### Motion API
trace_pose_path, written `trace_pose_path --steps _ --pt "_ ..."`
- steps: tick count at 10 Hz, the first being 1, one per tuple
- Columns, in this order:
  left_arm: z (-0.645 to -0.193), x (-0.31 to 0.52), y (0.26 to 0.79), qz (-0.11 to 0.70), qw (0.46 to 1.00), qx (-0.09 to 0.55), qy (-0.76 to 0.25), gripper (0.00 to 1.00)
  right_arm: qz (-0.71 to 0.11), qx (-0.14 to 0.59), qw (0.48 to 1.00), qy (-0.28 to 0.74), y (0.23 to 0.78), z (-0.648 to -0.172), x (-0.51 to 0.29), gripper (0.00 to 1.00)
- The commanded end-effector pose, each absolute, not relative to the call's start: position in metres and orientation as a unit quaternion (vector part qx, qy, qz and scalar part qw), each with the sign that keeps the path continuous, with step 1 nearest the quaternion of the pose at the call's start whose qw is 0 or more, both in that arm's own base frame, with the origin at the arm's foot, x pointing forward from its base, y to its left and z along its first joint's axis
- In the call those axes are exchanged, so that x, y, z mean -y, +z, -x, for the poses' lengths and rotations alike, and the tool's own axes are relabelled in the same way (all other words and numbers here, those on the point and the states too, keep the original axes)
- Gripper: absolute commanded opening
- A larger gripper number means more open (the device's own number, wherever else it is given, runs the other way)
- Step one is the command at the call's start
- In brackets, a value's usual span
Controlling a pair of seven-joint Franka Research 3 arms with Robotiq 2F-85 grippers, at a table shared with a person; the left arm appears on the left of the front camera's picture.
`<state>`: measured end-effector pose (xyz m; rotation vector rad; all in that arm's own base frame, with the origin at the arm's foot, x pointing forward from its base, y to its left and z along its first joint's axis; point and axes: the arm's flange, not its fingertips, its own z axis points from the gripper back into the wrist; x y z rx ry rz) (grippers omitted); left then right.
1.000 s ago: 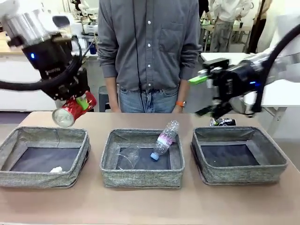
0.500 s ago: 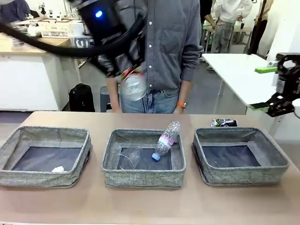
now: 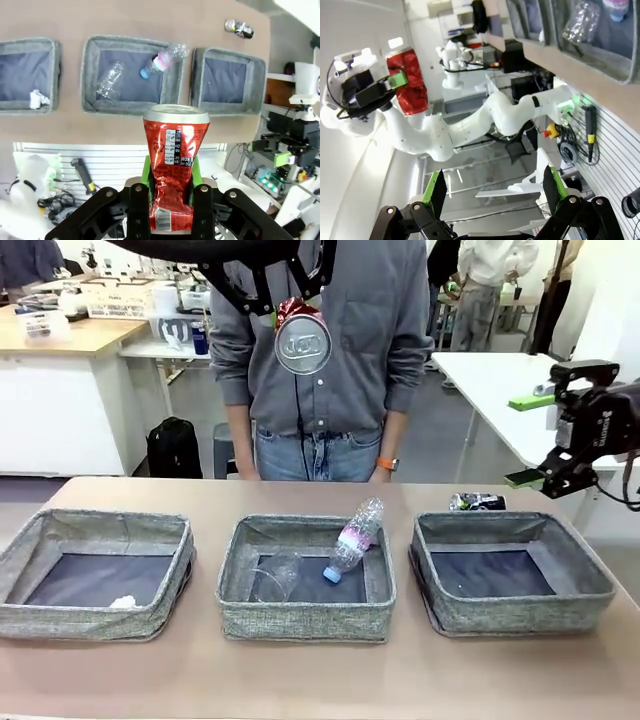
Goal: Sort the waste into the appropriate baskets.
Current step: Pick up the waste item pointed out by the person.
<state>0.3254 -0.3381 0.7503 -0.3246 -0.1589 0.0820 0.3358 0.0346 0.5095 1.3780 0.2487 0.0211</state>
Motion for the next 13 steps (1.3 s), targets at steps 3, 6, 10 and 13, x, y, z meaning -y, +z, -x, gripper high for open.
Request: trace_pose_path --steps 3,6,10,13 --pt "-0.329 0.342 0.737 0.190 0.980 0.063 0.013 0.31 -0.640 -0.111 0.760 0.015 0.514 -0.339 -0.031 1.00" --pt "-0.330 0.347 0.756 0.202 0.975 0.090 -0.002 0.31 -0.640 -0.111 0.760 0.015 0.514 -0.339 -0.031 1.00" --pt "-0.330 0.354 0.750 0.191 0.978 0.084 0.012 0.31 -0.640 -0.111 0.760 0.015 0.514 -0.339 -0.031 1.00" --pt "-0.330 0.354 0.750 0.191 0.978 0.084 0.012 0.31 -0.640 -0.111 0.760 0.015 0.514 -0.339 -0.031 1.00"
